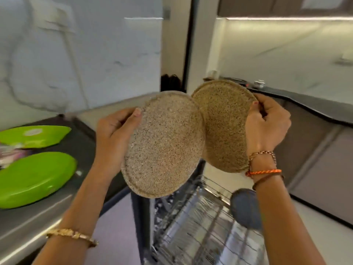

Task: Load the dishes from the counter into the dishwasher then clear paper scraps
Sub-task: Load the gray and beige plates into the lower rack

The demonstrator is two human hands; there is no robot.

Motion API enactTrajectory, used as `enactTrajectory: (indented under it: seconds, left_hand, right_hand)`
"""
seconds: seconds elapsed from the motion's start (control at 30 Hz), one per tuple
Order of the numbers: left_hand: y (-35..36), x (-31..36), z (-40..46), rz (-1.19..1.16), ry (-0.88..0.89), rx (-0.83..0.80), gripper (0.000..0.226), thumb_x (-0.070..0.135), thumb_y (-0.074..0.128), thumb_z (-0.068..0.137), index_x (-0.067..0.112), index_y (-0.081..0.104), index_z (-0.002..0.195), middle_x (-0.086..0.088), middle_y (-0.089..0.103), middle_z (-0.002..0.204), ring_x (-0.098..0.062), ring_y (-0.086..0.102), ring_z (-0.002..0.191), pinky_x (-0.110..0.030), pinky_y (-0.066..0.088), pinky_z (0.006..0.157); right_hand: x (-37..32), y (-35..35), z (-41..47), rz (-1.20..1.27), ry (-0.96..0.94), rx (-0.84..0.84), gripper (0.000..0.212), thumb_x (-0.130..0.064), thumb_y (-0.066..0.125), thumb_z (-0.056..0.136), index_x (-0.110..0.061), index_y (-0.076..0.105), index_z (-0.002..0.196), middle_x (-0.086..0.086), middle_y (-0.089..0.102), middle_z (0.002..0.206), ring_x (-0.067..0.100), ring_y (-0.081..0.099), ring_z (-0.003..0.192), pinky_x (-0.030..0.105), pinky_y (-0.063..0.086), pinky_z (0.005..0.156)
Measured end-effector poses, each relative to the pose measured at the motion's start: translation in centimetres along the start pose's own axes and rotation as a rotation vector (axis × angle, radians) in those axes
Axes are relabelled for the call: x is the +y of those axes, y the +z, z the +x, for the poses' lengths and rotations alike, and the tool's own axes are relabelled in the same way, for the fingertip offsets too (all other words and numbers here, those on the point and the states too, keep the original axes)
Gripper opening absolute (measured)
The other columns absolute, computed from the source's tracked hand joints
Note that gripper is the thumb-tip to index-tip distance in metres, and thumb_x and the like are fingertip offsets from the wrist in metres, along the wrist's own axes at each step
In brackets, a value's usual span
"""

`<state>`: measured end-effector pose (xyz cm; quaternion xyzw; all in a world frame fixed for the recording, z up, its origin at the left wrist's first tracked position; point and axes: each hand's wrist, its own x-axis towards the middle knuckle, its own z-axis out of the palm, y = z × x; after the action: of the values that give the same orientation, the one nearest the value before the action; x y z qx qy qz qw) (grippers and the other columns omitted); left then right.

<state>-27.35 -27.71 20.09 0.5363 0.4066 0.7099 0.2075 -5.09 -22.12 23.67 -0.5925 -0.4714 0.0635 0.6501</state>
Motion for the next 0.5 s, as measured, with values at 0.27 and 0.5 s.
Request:
enactTrajectory:
  seconds: [0.27,0.5]
  left_hand:
    - [17.5,-8.3,0.0,0.123,-0.032,-0.399,0.028,0.013,0.057,0.089,0.041,0.060,0.084,-0.006,0.060,0.066,-0.016,0.051,0.061,-0.020,0.041,0.054]
    - [28.3,-20.4,0.1,0.406,-0.123,-0.700,0.039,0.037,0.050,0.087,0.011,0.067,0.110,-0.001,0.068,0.071,-0.008,0.059,0.059,-0.028,0.047,0.057]
  right_hand:
    - [14.1,-4.1,8.2,-0.340,0.126,0.025,0.028,-0.016,0.050,0.089,-0.026,0.067,0.109,0.000,0.070,0.104,0.020,0.062,0.098,0.021,0.039,0.076]
    - [28.0,-3.0,12.9,-0.522,0.264,-0.101,0.026,-0.013,0.051,0.090,-0.021,0.068,0.108,0.006,0.070,0.102,0.025,0.061,0.099,0.026,0.043,0.080]
